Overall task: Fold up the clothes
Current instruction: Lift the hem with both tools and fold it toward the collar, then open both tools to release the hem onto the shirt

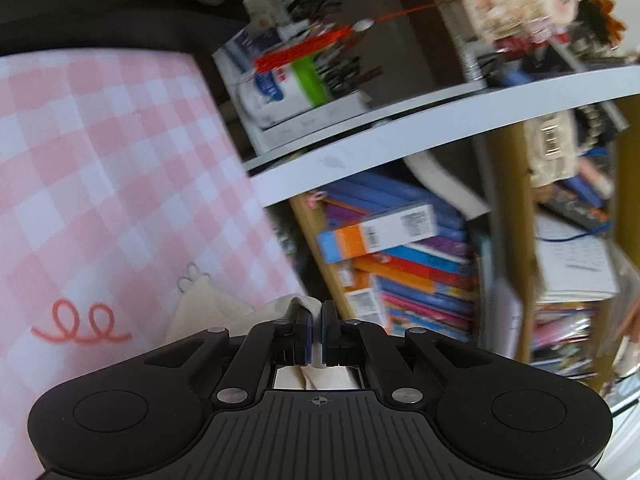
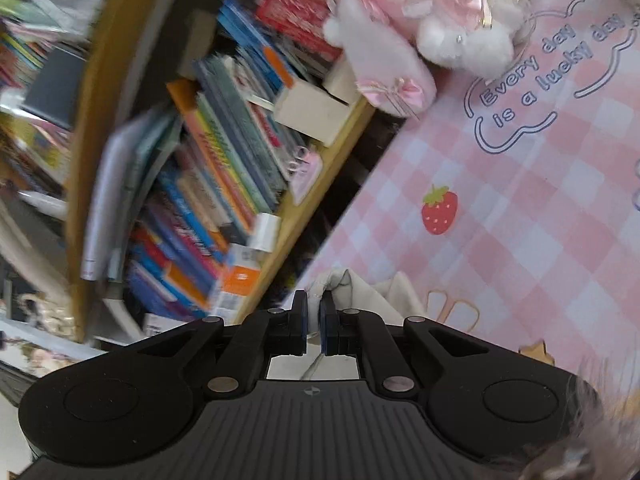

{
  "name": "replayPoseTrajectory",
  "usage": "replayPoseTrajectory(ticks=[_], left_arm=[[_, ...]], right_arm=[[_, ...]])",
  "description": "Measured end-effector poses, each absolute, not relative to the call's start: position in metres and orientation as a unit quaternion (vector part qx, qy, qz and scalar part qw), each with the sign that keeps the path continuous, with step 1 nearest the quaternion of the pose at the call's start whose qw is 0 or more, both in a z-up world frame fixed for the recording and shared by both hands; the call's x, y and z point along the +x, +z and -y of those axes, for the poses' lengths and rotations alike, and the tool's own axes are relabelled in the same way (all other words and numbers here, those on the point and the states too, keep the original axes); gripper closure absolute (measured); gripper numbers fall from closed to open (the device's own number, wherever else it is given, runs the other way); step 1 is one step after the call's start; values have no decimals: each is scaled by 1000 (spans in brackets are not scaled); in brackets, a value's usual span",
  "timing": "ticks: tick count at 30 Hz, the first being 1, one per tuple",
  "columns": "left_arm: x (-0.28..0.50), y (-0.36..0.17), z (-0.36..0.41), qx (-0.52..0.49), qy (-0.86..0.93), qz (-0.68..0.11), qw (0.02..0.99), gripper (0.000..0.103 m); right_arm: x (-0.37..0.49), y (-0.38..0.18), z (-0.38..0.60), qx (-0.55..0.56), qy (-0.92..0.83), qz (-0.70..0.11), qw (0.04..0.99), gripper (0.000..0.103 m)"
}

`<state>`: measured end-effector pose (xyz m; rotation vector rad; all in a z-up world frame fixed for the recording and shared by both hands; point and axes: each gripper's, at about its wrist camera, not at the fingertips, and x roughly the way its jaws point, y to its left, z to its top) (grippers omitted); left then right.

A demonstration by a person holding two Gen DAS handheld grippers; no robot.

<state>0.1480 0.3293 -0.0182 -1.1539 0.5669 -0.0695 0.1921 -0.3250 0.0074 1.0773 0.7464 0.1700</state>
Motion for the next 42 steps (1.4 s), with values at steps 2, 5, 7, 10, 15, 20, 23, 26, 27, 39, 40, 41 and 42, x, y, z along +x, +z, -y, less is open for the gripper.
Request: replayPoseTrajectory(ticks=[2,5,7,10,15,20,23,26,27,39,40,41,42], left_arm=[[157,-28,-330,-528,-22,-286,800,101],[165,-39,-332,-522,-17,-305,797,101],[169,-42,-333,-519,-20,-315,794,100],[173,-44,-331,-506,-26,-338,793,97],[186,-41,-322,-468,-55,-385,794,69],[204,-39,-310,-434,-46,-407,802,91],[214,-45,-314,-472,-59,-404,781,94],[201,-54,-335,-597,-25,-311,739,83],[191,-59,-342,-646,-2,-262,717,72],[162,7,-268,-372,-11,-325,869,41],[162,11,-251,-330,-25,-340,880,41],[161,13,-230,-285,-38,-351,891,41],[160,14,-208,-239,-51,-361,900,41]], right_arm=[[204,-4,322,487,68,-367,790,97],[214,-19,320,478,53,-385,788,97],[217,-27,322,477,47,-392,785,97],[218,-34,323,479,47,-403,779,93],[223,-32,317,464,67,-422,776,81],[242,-32,298,409,77,-472,777,98],[255,-37,299,436,81,-475,760,99],[252,-44,317,547,50,-404,732,95],[244,-48,325,599,27,-355,717,94],[206,2,258,258,51,-384,885,42],[198,3,241,208,59,-388,896,40],[191,3,227,166,68,-389,904,37],[181,1,210,122,76,-385,912,35]])
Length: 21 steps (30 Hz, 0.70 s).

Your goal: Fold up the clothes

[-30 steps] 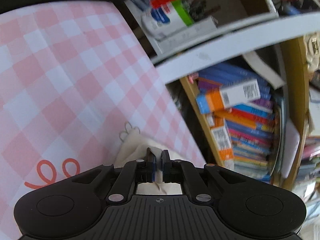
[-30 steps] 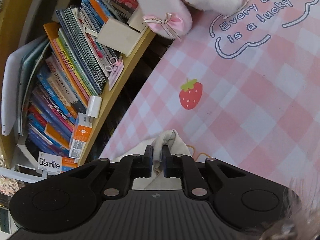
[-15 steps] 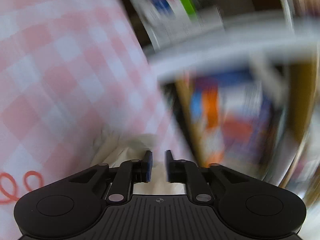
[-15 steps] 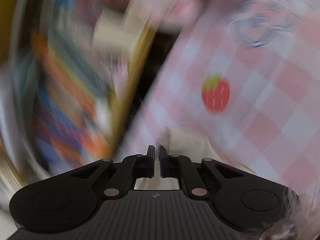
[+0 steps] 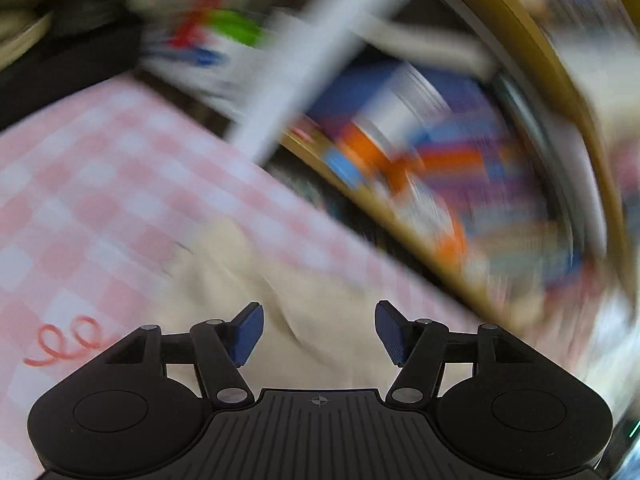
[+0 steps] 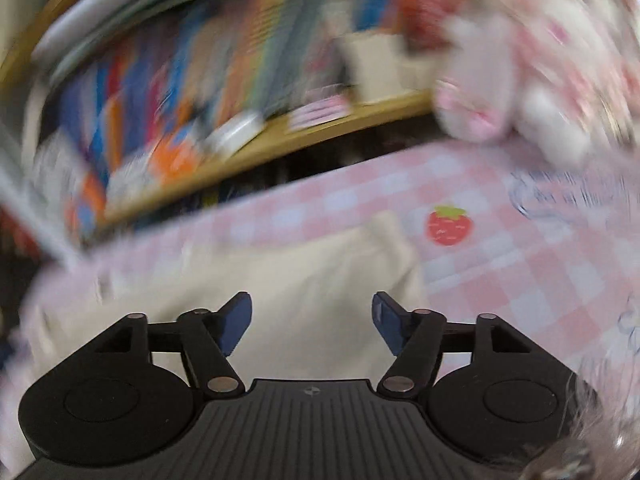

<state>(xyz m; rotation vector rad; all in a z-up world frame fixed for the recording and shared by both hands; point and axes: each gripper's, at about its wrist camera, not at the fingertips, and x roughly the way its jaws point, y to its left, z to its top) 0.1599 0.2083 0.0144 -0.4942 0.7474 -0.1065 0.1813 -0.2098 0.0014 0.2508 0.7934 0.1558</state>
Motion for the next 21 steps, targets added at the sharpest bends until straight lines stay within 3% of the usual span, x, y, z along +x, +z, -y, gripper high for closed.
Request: replayPoseTrajectory(ticks=[3,7,10,21], left_arm=[[150,12,-151,-115,-69,-368,920,37],[140,3,-100,-6,-90,-380,921,34],[133,-1,-81,18,-98,-380,920,26],[152,-1,-44,47,-102,-381,918,29]], right_arm=[[152,-4,167,9,93,-364,927,27],[124,-15,139,-55,101,-347,931,22],[112,-25,134,-63,104,-357,926,18],[110,-38,142,-32,130,-380,915,0]])
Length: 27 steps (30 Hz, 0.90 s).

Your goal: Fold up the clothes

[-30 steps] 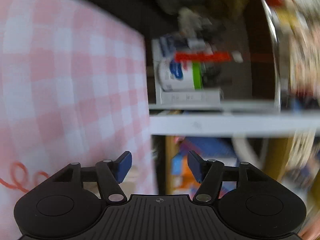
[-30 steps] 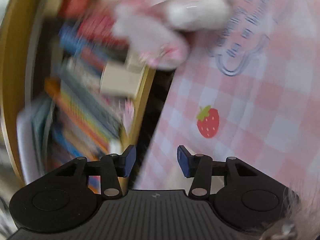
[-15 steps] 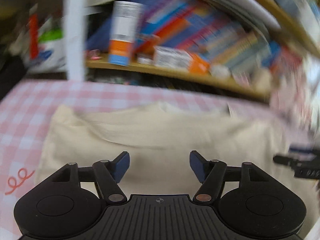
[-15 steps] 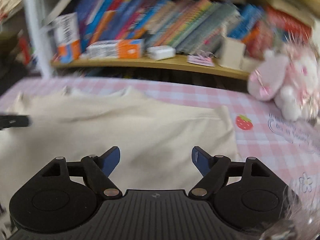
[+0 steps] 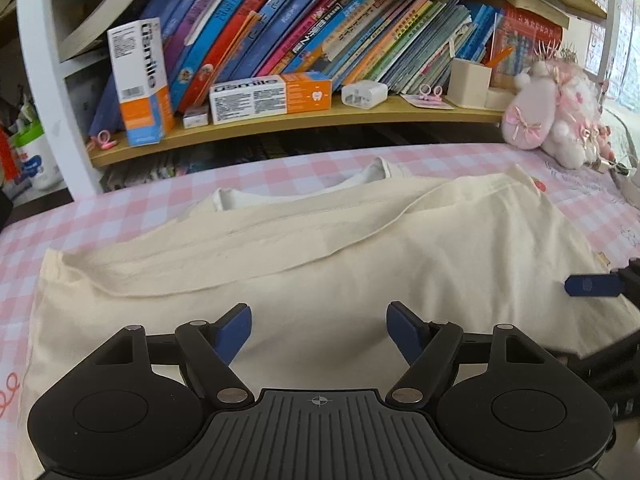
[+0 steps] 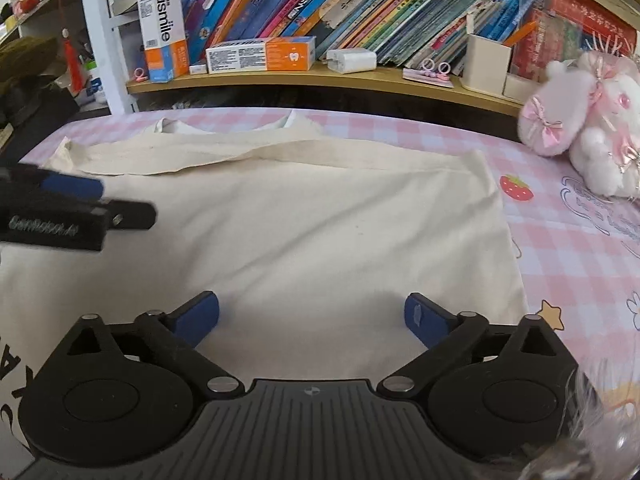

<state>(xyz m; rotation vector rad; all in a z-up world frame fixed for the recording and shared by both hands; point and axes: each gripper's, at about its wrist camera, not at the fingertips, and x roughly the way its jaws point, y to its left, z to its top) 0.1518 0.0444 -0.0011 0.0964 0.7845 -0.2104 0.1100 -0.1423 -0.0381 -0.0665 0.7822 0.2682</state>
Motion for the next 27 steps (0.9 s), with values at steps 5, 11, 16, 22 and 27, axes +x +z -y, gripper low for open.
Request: replayPoseTrajectory(ticks=[5,11,16,22,27], left_arm=[[167,-4,-37,48,-104,-388,915,45],[186,-12,-30,61,-100,-403,908,60],[245,-1,-35,99,-78,-394,910,58],[286,47,-102,-10,23,-354,935,59],[218,43,-148,-37,-14,-356,934,59]], right_arm=[[109,-40,142,-34,132,-374,917,0],[109,-40,143,-36,136,-372,918,0],[110,-39,144,-37,140,-372,917,0],[110,-38,144,-39,144,-377,914,0],[109,-38,144,-39,146,-375,915,0]])
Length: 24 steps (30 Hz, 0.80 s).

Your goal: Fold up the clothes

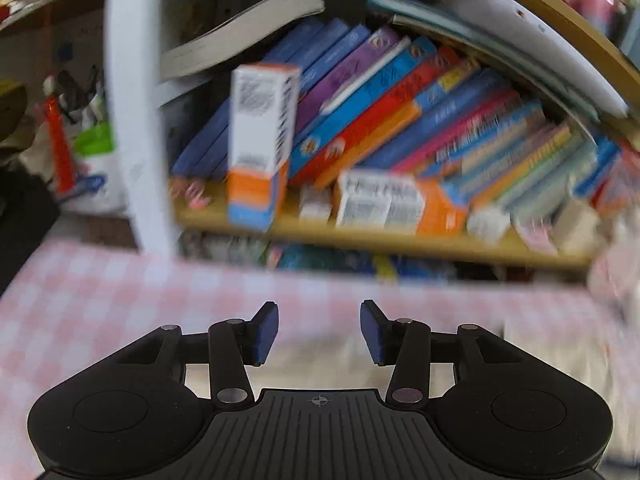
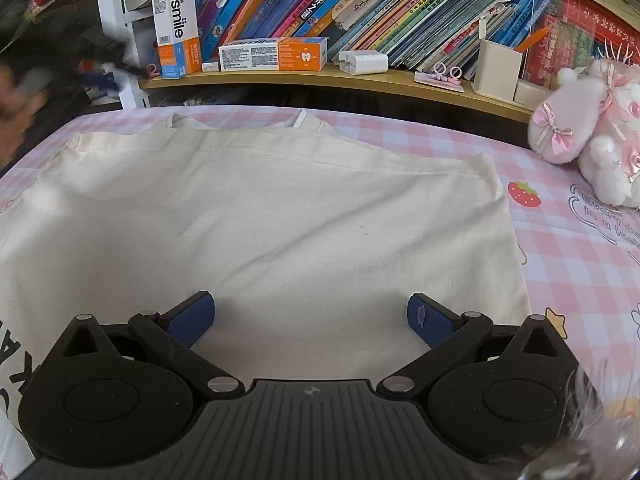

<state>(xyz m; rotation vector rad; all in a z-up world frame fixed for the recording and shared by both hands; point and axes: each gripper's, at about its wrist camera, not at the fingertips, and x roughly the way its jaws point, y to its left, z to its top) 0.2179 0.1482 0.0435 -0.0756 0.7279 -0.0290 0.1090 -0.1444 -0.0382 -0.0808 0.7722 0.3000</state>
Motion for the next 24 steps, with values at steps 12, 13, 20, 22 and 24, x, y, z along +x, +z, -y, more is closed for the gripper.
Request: replayPoseTrajectory(ticks=[12,13,20,22,24], left_arm=[[83,7,-224,-33,76,-400,913,59],[81,7,-228,-34,79,-395,915,59],[119,12,-243,-34,58,-369,927,59],[143,10,-244,-31,51,-369,928,58],[165,7,-246,-30,49,-371,927,58]], right_arm=[[113,-35,145,-39,145,-388,909,0],[111,-33,145,-38,140,-392,909,1],[52,-11,149,-46,131,-371,918,2],[38,-10,148,-48,122,-372,919,2],[25,-13,143,-49,109,-381,917,2]])
